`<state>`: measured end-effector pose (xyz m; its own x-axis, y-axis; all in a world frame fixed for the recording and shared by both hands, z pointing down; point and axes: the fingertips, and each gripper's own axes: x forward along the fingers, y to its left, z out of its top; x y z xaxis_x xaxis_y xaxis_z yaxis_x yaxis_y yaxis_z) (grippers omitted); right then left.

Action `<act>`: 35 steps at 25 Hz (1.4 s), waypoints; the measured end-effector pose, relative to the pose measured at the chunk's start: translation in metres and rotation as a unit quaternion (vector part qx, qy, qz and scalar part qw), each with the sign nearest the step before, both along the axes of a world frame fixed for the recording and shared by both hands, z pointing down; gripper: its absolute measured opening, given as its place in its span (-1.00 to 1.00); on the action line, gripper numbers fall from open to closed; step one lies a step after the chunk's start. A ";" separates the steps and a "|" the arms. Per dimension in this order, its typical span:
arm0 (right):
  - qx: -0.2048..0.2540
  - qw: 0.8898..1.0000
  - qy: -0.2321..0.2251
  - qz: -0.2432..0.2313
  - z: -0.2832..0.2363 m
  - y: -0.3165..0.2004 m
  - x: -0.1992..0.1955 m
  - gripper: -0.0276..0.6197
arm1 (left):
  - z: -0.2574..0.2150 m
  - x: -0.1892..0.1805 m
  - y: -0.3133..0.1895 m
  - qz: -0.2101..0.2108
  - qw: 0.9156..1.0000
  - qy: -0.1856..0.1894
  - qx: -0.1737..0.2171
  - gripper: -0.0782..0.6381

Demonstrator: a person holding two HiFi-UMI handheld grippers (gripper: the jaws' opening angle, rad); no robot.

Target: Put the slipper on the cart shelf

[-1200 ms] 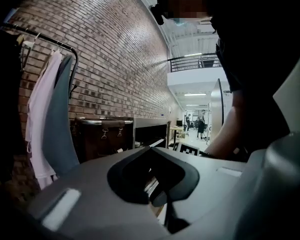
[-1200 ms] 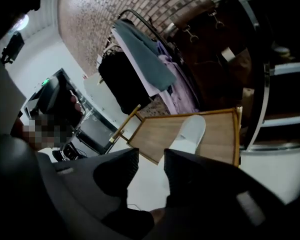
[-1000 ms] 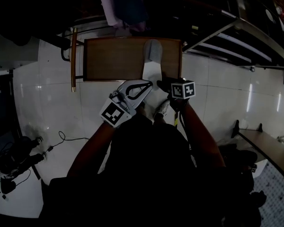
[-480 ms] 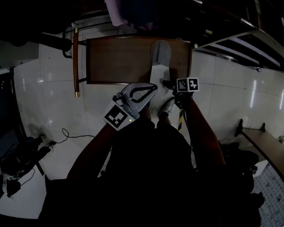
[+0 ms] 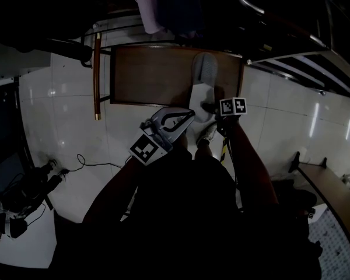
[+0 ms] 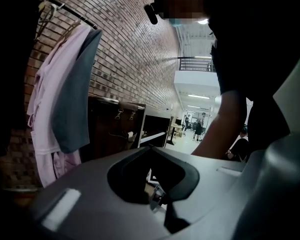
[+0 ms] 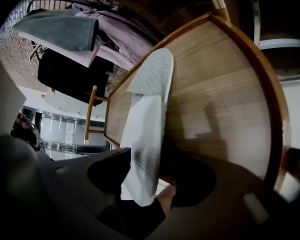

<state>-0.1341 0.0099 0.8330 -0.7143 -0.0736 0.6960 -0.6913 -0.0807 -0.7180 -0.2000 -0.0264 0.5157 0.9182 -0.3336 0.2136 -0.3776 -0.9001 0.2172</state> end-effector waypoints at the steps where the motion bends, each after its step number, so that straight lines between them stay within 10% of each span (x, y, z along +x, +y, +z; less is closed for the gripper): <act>1: 0.000 1.000 0.003 0.000 0.001 0.000 0.001 -0.23 | 0.001 -0.002 -0.001 -0.001 1.000 -0.001 -0.003 -0.77; 8: 0.014 1.000 -0.010 0.014 -0.008 -0.003 -0.007 -0.60 | 0.005 -0.002 -0.004 -0.006 1.000 0.000 -0.011 -0.77; 22: 0.126 0.991 -0.032 0.038 -0.096 -0.014 0.011 -0.71 | -0.019 0.018 0.013 0.005 1.000 0.014 0.008 -0.77; 35: 0.323 0.945 0.012 0.059 -0.245 -0.005 0.059 -0.71 | -0.058 0.057 0.047 0.025 0.999 0.020 0.039 -0.77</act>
